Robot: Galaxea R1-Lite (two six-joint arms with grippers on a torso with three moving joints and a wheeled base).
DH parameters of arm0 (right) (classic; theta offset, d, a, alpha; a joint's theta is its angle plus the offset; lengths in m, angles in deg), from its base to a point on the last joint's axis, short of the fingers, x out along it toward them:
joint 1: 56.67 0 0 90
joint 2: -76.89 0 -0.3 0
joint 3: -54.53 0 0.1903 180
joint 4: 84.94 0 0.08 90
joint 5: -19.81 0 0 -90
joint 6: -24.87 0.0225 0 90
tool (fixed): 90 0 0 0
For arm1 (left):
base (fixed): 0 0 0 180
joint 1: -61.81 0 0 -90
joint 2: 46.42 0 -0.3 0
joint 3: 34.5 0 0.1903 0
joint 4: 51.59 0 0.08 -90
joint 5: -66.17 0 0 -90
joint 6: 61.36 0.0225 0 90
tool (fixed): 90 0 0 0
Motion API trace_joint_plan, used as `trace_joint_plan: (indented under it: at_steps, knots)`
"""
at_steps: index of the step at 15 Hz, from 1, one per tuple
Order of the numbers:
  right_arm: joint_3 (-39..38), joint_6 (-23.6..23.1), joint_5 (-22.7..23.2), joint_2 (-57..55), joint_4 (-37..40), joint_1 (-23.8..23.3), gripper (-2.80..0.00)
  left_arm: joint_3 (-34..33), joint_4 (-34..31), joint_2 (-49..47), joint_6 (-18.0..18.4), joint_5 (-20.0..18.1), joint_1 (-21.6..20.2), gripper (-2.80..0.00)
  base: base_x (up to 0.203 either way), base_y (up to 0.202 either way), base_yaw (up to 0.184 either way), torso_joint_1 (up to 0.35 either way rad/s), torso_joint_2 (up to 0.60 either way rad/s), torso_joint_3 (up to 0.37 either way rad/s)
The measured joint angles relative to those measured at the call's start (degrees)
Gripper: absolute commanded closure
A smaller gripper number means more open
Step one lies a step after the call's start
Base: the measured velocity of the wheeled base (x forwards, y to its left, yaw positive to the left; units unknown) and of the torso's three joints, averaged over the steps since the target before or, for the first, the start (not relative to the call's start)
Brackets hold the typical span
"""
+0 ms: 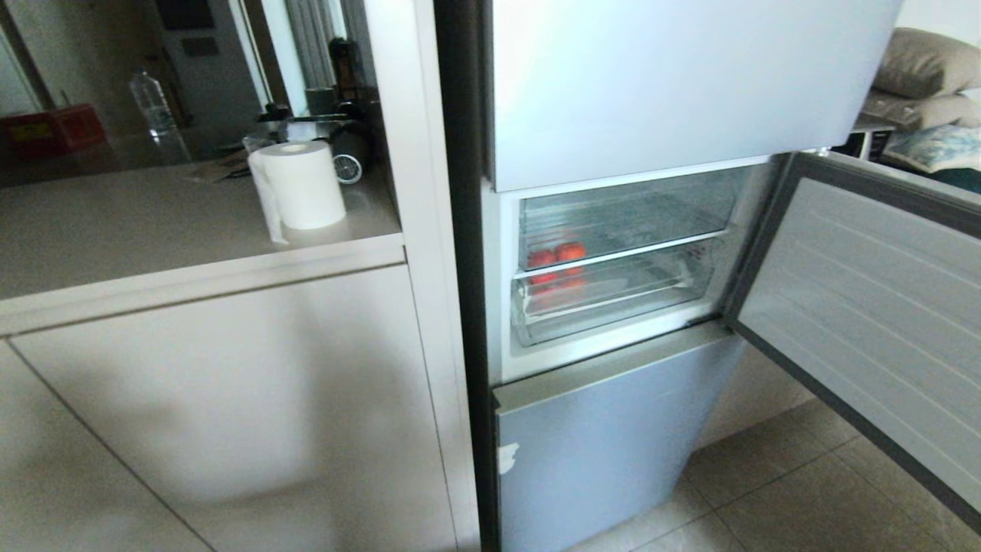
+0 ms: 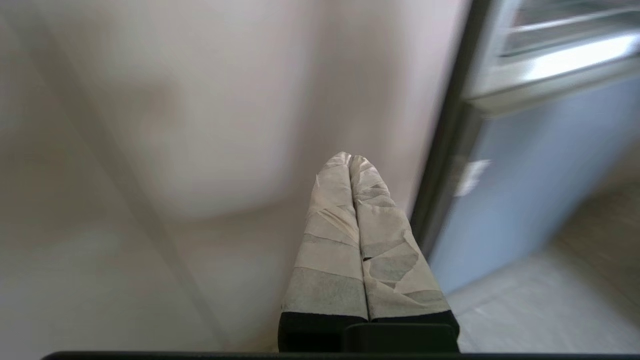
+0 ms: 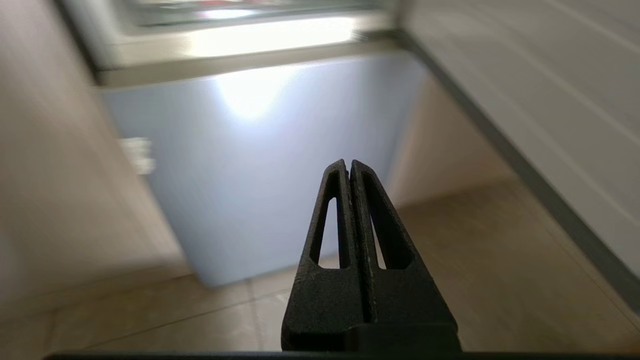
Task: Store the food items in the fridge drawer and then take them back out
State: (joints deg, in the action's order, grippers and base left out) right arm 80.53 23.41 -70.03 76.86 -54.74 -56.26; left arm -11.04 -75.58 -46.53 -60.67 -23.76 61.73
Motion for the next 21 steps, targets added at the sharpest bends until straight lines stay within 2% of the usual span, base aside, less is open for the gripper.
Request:
trace_joint_plan:
  at_steps: [10,21]
  knots:
    - [0.0,0.0,0.1,0.0,0.0,0.0,0.00,0.0,0.0,0.0,0.0,0.0,0.0,0.00,0.000,-0.008,0.162,0.002,0.00,0.002]
    - [0.0,0.1,0.1,0.0,0.0,0.0,0.00,0.0,0.0,0.0,0.0,0.0,0.0,0.00,0.000,0.000,0.000,0.000,0.00,0.000]
